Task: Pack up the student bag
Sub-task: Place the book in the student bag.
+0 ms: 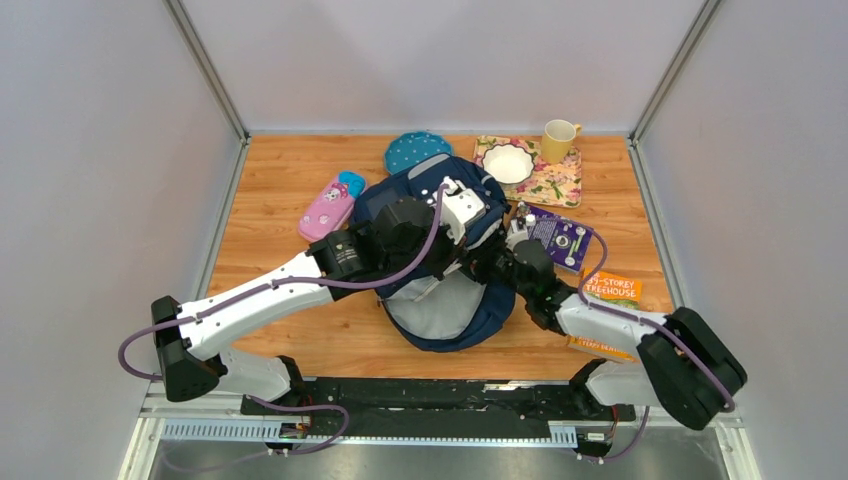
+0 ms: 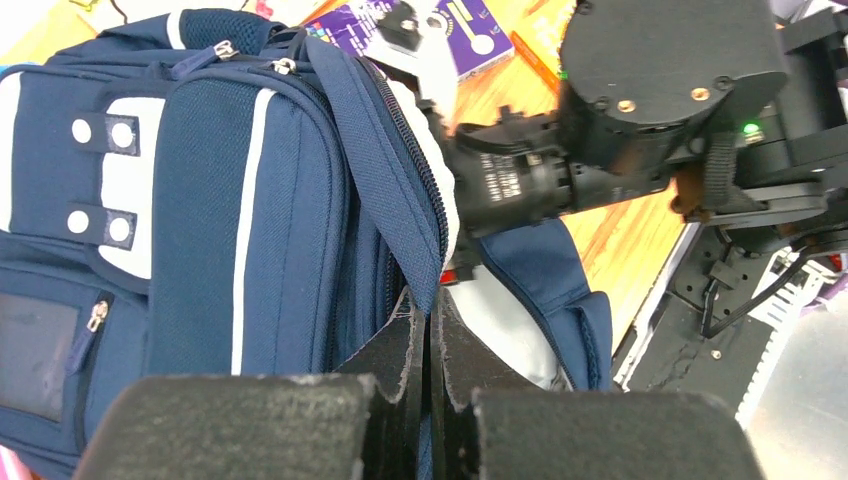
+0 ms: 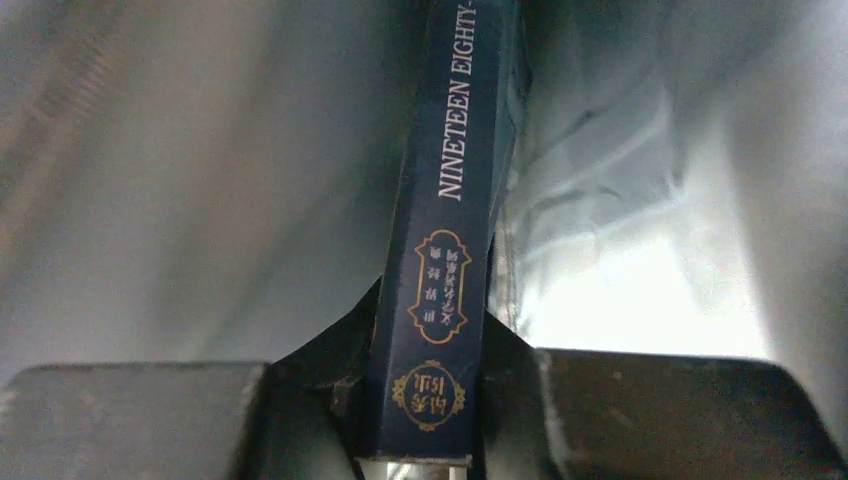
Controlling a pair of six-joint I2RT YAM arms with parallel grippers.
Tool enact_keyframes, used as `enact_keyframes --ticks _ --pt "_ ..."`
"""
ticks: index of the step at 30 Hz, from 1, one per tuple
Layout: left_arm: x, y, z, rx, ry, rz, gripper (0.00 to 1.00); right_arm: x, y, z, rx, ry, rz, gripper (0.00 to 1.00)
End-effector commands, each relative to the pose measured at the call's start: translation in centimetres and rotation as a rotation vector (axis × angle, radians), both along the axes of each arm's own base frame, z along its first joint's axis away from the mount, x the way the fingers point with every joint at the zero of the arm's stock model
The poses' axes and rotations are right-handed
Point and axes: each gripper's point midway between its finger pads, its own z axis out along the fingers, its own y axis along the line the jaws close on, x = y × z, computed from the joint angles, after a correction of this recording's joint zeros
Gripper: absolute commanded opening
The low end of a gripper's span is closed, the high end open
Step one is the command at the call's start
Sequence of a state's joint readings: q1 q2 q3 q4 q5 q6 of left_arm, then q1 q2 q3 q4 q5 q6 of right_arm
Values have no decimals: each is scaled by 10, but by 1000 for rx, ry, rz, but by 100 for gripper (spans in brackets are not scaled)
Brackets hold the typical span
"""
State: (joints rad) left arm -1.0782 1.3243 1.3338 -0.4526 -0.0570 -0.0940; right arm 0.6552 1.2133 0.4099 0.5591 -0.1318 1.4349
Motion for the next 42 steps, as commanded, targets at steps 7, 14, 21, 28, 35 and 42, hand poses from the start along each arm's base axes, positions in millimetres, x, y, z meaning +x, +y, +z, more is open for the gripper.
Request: enact_keyframes --ticks 7,14,21,28,35,42 --pt "-5 -16 42 -232 15 7 0 69 21 75 56 -253 -225 0" --pt "-15 -12 39 -269 61 25 0 96 50 8 4 -149 -201 4" --pt "-10 14 30 -270 32 138 0 87 92 -19 -18 -126 -2 4" --pt "-5 26 22 -229 -18 165 0 70 72 -41 -86 -71 -16 36" --pt "-1 30 5 -179 -23 192 0 34 58 -46 -197 -59 93 68" --pt "4 35 -5 -189 -9 223 0 -6 29 -41 -292 -52 154 79"
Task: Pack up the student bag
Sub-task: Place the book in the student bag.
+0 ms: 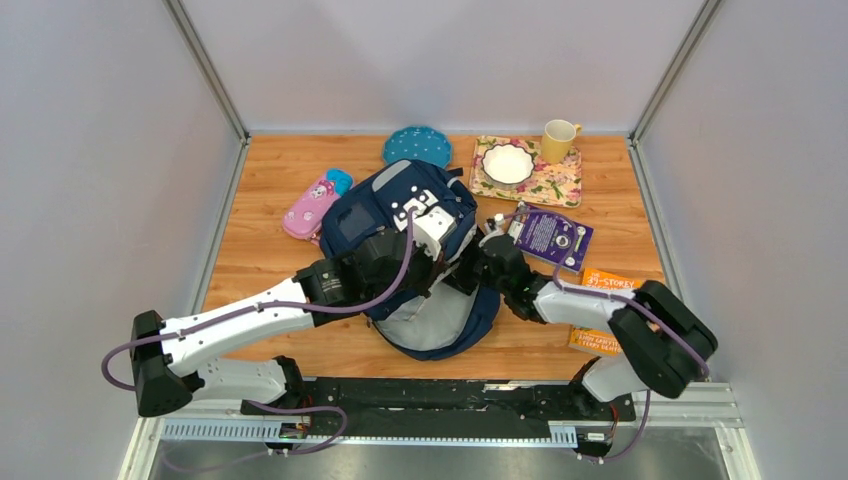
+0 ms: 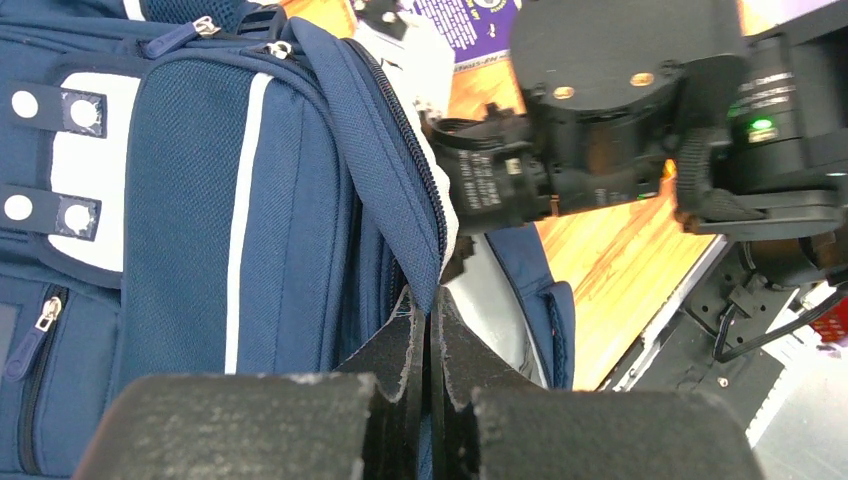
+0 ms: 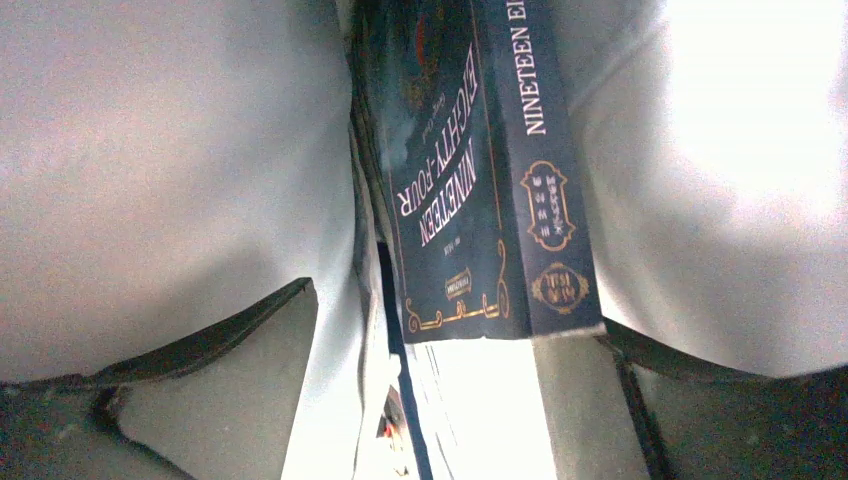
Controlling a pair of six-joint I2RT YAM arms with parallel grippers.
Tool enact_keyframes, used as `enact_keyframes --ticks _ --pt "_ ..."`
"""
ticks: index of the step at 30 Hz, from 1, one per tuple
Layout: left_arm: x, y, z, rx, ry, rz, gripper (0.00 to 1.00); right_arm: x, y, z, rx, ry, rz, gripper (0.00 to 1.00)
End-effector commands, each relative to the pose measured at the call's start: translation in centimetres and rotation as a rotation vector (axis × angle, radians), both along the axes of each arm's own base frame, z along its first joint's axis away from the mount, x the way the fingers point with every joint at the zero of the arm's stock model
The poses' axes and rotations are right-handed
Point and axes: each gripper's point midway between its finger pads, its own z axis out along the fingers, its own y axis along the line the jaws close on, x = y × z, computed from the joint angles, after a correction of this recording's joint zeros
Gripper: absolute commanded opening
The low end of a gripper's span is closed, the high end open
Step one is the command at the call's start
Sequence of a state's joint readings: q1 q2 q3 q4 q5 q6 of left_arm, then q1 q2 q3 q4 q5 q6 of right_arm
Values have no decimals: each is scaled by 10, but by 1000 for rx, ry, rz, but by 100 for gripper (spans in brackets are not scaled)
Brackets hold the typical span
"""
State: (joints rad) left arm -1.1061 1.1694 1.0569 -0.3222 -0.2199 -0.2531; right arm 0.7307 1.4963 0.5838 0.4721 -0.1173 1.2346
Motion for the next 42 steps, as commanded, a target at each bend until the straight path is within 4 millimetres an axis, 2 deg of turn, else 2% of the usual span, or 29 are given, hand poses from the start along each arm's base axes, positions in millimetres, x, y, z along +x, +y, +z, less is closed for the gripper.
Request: enact_keyframes --ticks 1,2,3,4,6,9,10,13,16,17,19,20,22,23,24,25,27,28,29,30,31,33,34,36,37,38,42 --pt "9 0 32 -119 -64 42 0 -23 -17 17 -37 -49 50 79" --pt "8 0 29 -117 -57 39 0 -28 -24 11 -53 -33 40 79" --pt "8 0 27 -117 -54 40 0 -31 -29 23 -40 -52 34 79" --pt "8 0 24 -120 -43 45 0 -35 -36 19 -68 -37 25 79" --pt "7 0 17 -122 -33 52 0 -46 -44 28 -53 -59 32 79" --pt "7 2 5 -102 -11 62 0 -63 -58 22 -82 -37 38 79" --pt "7 2 1 -95 -7 64 0 -70 -66 30 -78 -53 36 79" --pt "7 5 -11 -84 8 78 0 -85 -86 30 -87 -61 11 79" --pt "7 4 -22 -79 18 80 0 -92 -95 27 -48 -42 -26 79" --pt "7 4 -23 -74 22 81 0 -96 -99 39 -34 -73 -24 79" --pt "6 5 -30 -49 39 87 0 -97 -111 40 -66 -79 -58 79" --pt "6 5 -31 -58 42 85 0 -98 -115 52 -42 -114 -76 77" --pt "4 6 -34 -71 51 90 0 -92 -124 57 -55 -156 -123 72" --pt "3 4 -32 -87 53 79 0 -91 -126 61 -60 -168 -134 65" --pt "2 4 -30 -95 52 77 0 -90 -127 59 -74 -163 -134 57" --pt "2 2 -26 -105 48 71 0 -92 -119 64 -51 -172 -97 49" --pt "1 -4 -19 -117 41 40 0 -94 -103 55 -41 -143 -21 36" --pt "1 -9 -5 -139 29 27 0 -96 -89 62 6 -155 34 29" --pt "-1 -12 -1 -140 35 9 0 -95 -84 60 7 -142 55 18" --pt "0 -14 2 -138 29 5 0 -93 -77 69 13 -154 81 15" --pt "1 -16 13 -156 20 4 0 -93 -67 56 -16 -111 125 15" --pt "1 -18 25 -177 -1 -9 0 -87 -55 62 -8 -131 162 14" --pt "1 -19 36 -196 -13 -14 0 -82 -47 53 -18 -114 172 14" --pt "1 -20 42 -192 -19 -25 0 -74 -44 42 -61 -81 153 12" --pt "1 -21 52 -205 -26 -24 0 -68 -43 40 -78 -74 141 11" --pt "1 -20 51 -195 -25 -28 0 -64 -42 26 -112 -39 132 10" --pt "2 -19 59 -198 -44 -26 0 -57 -40 11 -157 21 103 5"
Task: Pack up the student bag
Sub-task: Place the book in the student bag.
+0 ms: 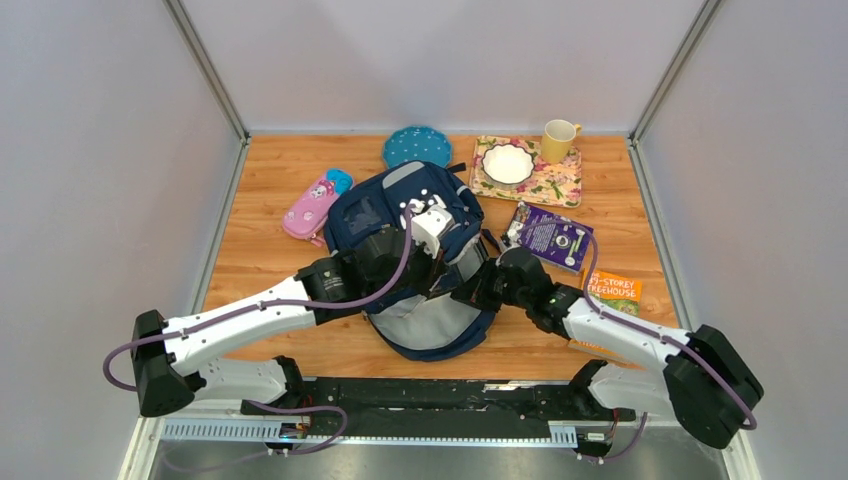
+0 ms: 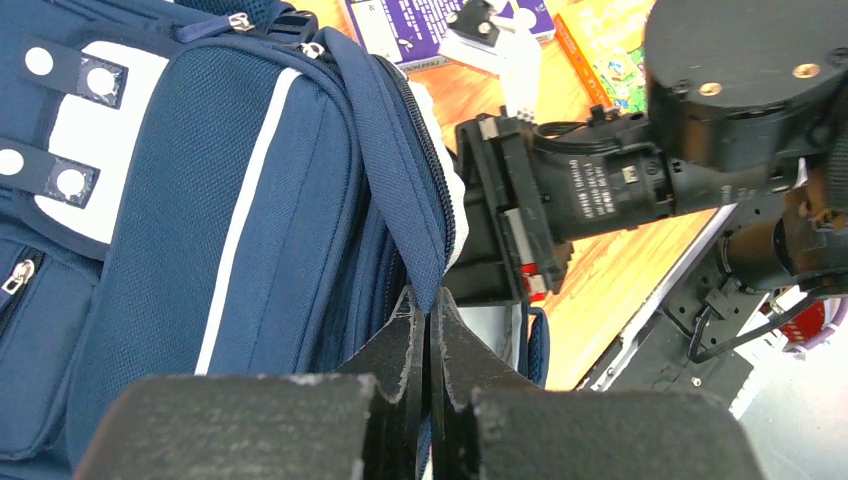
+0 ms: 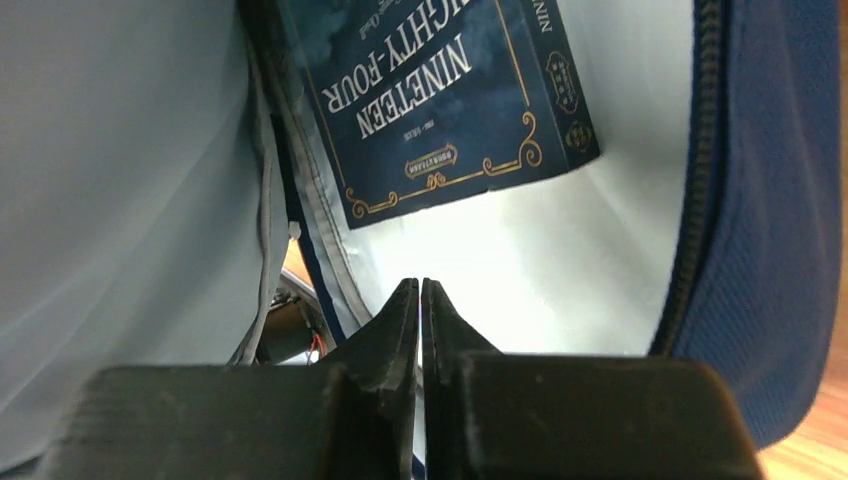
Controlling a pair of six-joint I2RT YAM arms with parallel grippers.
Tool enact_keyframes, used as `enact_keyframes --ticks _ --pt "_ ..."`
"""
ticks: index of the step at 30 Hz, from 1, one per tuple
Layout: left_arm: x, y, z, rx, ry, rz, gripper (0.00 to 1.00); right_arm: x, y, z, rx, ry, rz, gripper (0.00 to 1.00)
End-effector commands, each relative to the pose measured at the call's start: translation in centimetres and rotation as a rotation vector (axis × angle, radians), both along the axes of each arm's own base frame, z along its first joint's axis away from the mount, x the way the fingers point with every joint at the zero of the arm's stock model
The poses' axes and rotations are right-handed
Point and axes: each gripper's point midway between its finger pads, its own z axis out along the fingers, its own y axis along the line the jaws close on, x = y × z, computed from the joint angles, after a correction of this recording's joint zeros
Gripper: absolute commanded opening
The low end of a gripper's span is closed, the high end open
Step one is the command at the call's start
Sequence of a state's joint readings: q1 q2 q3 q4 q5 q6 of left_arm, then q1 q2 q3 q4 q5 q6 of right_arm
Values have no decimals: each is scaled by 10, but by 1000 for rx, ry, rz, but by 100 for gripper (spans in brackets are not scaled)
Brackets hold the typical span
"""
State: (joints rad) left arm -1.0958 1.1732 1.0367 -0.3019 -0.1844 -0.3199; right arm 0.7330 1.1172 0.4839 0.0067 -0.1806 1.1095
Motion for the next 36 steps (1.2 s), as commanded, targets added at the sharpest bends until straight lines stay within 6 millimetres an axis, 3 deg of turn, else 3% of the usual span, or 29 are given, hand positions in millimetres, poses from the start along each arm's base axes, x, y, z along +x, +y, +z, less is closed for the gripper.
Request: enact_keyframes --ticks 1,9,17,23,29,36 --pt "7 -14 66 -154 -110 -20 0 16 13 12 -18 -47 -15 5" --pt "8 -16 62 -141 -107 -19 0 2 7 -38 -196 62 -41 0" --pt "6 -19 60 -137 -99 -39 0 25 7 -56 -241 18 -108 0" --pt "1 -21 57 -145 -76 -59 0 56 19 -51 -178 -104 -180 1" --pt "-4 -25 53 -139 -54 -87 0 87 38 -24 -98 -241 -217 4" --pt "-7 -28 45 -123 -32 -107 0 111 57 -20 -17 -276 -233 7"
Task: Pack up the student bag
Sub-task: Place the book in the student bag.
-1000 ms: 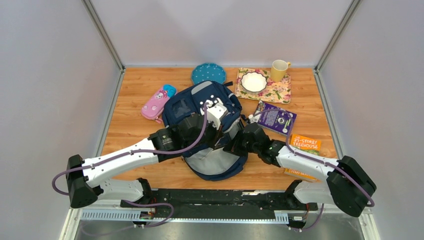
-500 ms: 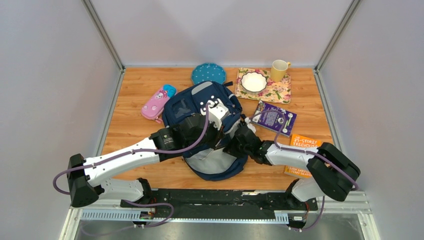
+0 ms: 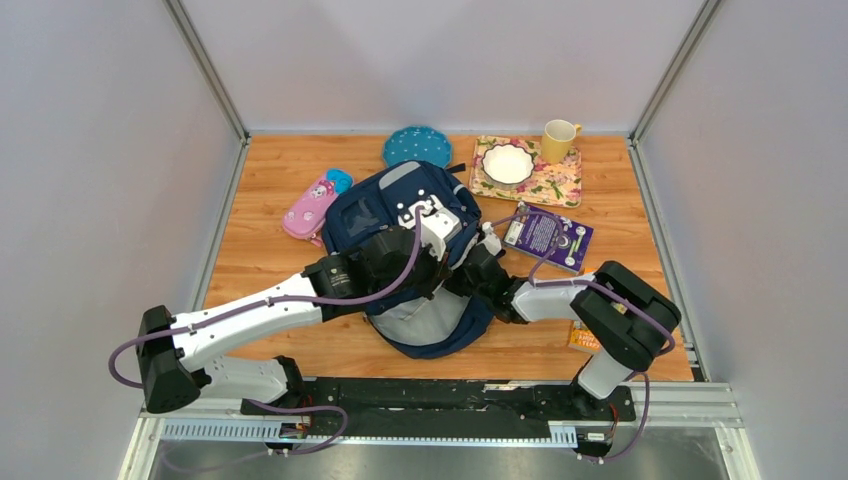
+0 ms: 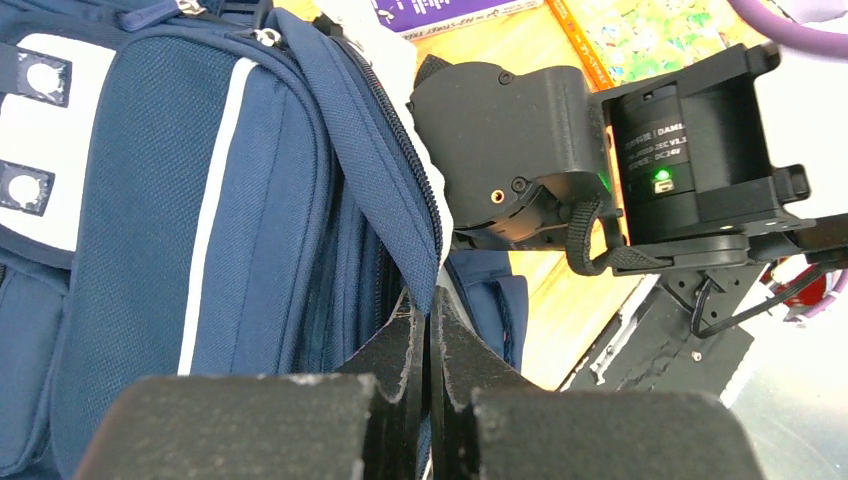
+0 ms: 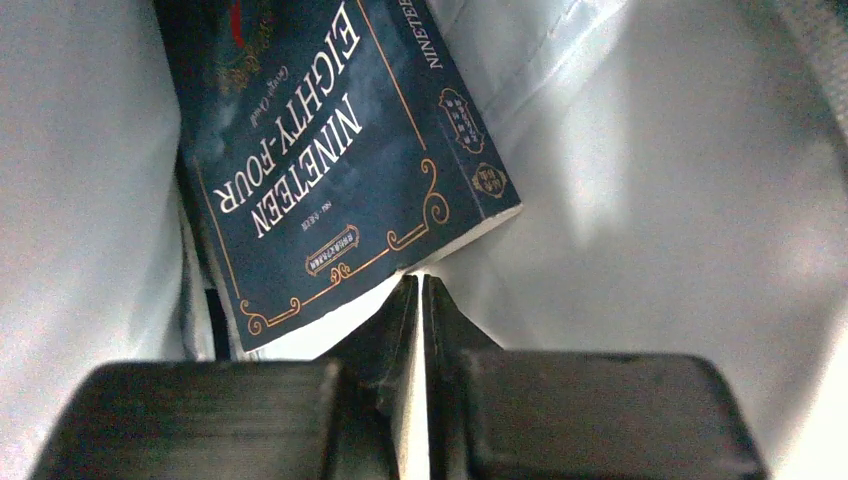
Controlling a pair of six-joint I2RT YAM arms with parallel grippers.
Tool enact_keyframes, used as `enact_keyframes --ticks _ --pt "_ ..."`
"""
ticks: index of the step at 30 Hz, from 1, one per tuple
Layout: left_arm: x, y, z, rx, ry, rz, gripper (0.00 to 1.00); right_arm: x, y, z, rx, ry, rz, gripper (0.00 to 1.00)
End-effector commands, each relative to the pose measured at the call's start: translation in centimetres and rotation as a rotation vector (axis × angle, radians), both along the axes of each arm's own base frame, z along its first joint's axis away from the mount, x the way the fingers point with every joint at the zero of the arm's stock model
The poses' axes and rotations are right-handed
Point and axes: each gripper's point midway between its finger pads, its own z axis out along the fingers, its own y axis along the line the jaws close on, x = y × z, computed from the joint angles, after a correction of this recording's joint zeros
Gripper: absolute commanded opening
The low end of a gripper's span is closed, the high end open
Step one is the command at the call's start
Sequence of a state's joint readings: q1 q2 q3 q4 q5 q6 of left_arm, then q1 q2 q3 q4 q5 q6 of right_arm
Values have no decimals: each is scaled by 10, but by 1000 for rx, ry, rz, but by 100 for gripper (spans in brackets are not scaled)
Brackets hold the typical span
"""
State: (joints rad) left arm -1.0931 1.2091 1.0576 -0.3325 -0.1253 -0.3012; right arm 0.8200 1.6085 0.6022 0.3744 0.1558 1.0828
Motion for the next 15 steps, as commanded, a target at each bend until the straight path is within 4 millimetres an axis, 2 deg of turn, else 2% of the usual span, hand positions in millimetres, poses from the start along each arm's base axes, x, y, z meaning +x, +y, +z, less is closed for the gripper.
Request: enact_keyframes --ticks 1,3,6,7,9,11,12,14,15 --pt "-1 -20 53 -158 -54 -48 0 36 20 39 129 -155 -46 9" --pt "-2 -20 51 -157 -49 -48 0 40 20 45 158 -177 -62 12" --pt "-3 -19 46 -153 -43 -45 0 41 25 49 175 -180 -45 27" --pt "-1 -16 42 -142 -41 -33 0 37 23 46 173 -169 -34 30" --pt "1 -11 36 -128 -39 -6 0 29 18 53 180 -182 -15 32" --pt "4 -4 33 -123 -49 31 0 13 8 48 167 -167 23 33" --pt "5 0 25 -109 -46 41 0 6 2 57 169 -160 29 34" --pt "7 3 24 -118 -57 62 0 -12 -3 61 181 -140 70 35" --pt "7 4 18 -110 -53 66 0 -21 -5 77 209 -157 94 36"
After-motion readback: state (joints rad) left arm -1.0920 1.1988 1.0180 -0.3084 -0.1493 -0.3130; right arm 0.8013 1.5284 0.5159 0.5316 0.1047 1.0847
